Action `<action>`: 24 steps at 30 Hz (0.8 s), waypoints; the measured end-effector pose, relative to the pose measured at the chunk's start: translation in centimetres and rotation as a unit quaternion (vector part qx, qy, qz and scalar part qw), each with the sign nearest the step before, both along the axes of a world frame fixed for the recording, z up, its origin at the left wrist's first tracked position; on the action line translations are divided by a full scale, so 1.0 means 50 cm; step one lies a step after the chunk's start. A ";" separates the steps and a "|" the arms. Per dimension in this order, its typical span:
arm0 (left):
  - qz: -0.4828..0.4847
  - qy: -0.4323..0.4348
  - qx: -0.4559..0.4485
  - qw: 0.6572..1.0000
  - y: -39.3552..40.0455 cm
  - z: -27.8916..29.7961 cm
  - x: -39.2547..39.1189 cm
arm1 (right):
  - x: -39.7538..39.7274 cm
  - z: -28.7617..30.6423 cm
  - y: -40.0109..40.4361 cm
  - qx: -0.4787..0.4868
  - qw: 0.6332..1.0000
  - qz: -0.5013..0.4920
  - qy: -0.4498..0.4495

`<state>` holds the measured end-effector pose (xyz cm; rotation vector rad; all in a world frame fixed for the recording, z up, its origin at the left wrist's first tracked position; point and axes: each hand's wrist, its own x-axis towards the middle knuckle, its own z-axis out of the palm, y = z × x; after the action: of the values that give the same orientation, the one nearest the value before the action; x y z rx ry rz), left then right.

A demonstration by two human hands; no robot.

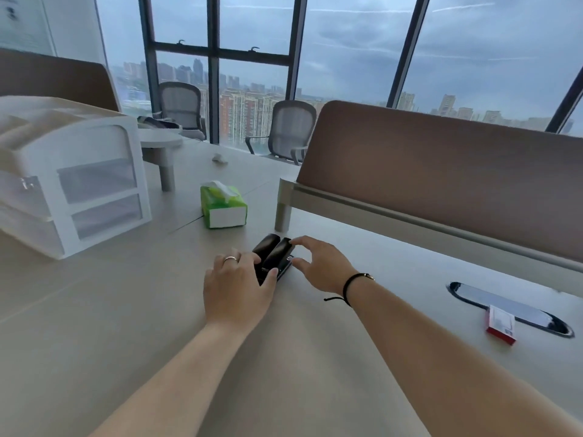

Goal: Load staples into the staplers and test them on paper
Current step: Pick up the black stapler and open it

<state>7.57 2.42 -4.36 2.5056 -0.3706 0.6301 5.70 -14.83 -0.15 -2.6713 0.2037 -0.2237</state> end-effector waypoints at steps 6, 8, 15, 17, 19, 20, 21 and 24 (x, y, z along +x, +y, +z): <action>-0.001 0.001 0.002 1.000 -0.001 -0.008 0.006 | 0.066 0.009 -0.023 -0.046 0.997 0.058 0.033; -0.003 0.009 0.004 1.000 -0.002 -0.008 0.008 | 0.076 0.015 -0.031 -0.055 0.995 0.070 0.041; -0.011 0.024 -0.007 1.000 -0.001 -0.005 0.007 | 0.083 0.033 -0.038 -0.126 0.986 0.088 0.065; -0.014 0.030 -0.012 0.999 0.000 -0.004 0.007 | 0.077 0.038 -0.038 -0.131 0.986 0.084 0.065; -0.026 0.034 -0.021 0.999 0.002 -0.004 0.007 | 0.065 0.040 -0.038 -0.133 0.986 0.072 0.069; -0.037 0.033 -0.024 0.999 0.003 -0.005 0.007 | 0.057 0.040 -0.039 -0.135 0.986 0.064 0.067; -0.051 0.032 -0.025 0.998 0.004 -0.005 0.007 | 0.047 0.039 -0.042 -0.140 0.987 0.057 0.062; -0.095 0.009 -0.013 0.995 0.006 -0.007 0.001 | 0.003 0.039 -0.051 -0.143 0.988 0.038 0.043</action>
<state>7.62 2.72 -4.72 2.4137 -0.5819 0.5323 5.83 -17.40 1.80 -2.9713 0.1020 -0.1221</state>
